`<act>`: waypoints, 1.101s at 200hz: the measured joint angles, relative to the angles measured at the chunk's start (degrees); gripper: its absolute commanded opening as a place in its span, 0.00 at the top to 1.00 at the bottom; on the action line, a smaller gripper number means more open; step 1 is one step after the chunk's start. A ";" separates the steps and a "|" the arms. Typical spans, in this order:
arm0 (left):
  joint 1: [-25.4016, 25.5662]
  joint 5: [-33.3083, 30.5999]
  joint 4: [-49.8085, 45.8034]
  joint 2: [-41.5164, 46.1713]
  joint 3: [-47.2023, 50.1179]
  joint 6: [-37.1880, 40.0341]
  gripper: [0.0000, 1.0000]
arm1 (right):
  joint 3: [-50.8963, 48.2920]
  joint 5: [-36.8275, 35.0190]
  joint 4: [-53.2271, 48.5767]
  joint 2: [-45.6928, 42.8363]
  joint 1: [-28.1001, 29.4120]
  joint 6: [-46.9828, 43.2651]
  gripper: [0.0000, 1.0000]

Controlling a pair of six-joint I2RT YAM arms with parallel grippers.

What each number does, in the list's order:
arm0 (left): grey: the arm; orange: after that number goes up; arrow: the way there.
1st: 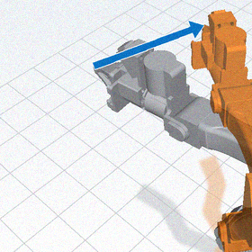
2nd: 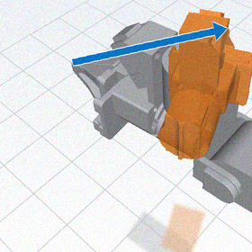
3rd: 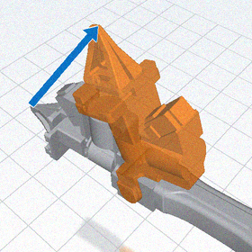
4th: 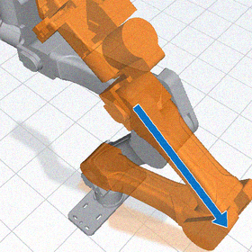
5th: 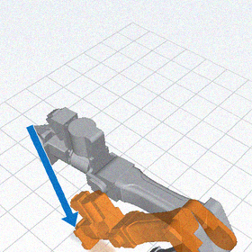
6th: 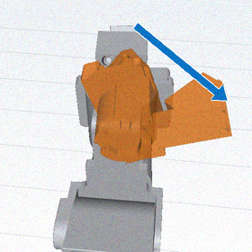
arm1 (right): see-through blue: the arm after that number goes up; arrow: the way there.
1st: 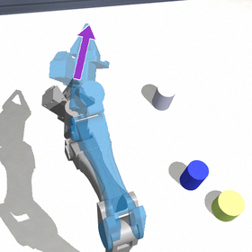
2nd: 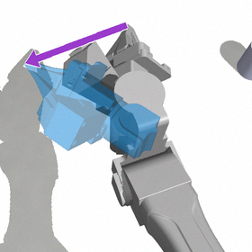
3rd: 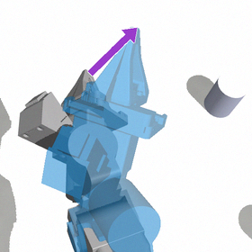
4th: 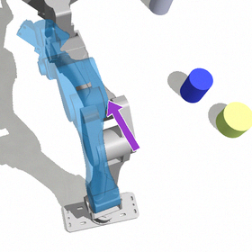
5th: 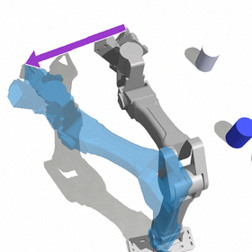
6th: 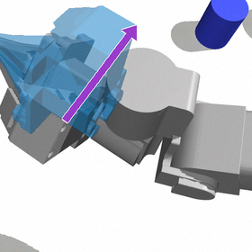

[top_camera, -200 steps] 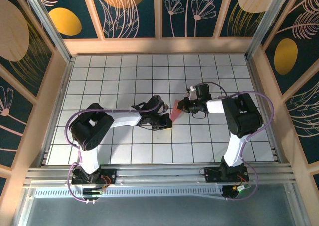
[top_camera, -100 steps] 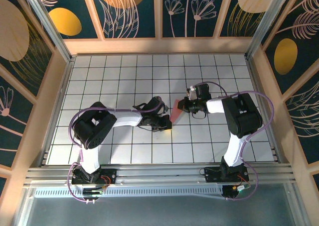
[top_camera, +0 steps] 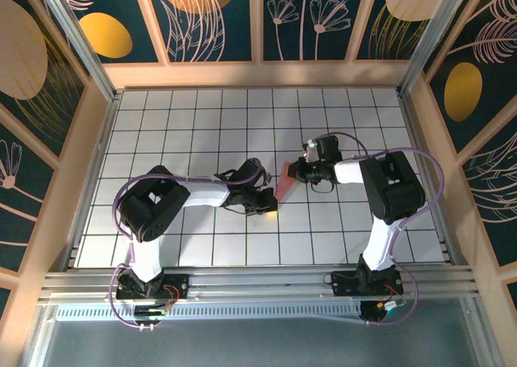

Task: Fold a paper plane with a square sheet of paper (fold left side to right side)
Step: Fold the wing for the fifth time at the center of the table.

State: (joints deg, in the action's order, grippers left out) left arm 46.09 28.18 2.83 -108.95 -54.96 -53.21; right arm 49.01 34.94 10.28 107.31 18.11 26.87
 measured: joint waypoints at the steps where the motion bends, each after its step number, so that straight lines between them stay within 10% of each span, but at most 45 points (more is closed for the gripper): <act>1: 0.00 0.02 0.04 0.00 0.02 -0.02 1.00 | 0.00 0.00 0.00 0.00 0.00 0.00 1.00; 220: -2.16 2.97 0.57 -4.02 -8.09 1.55 1.00 | 0.94 -1.01 -1.92 0.00 0.44 -1.07 1.00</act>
State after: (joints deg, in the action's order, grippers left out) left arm 43.92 31.16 3.40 -112.97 -63.05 -51.66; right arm 49.95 33.93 8.36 107.31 18.55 25.80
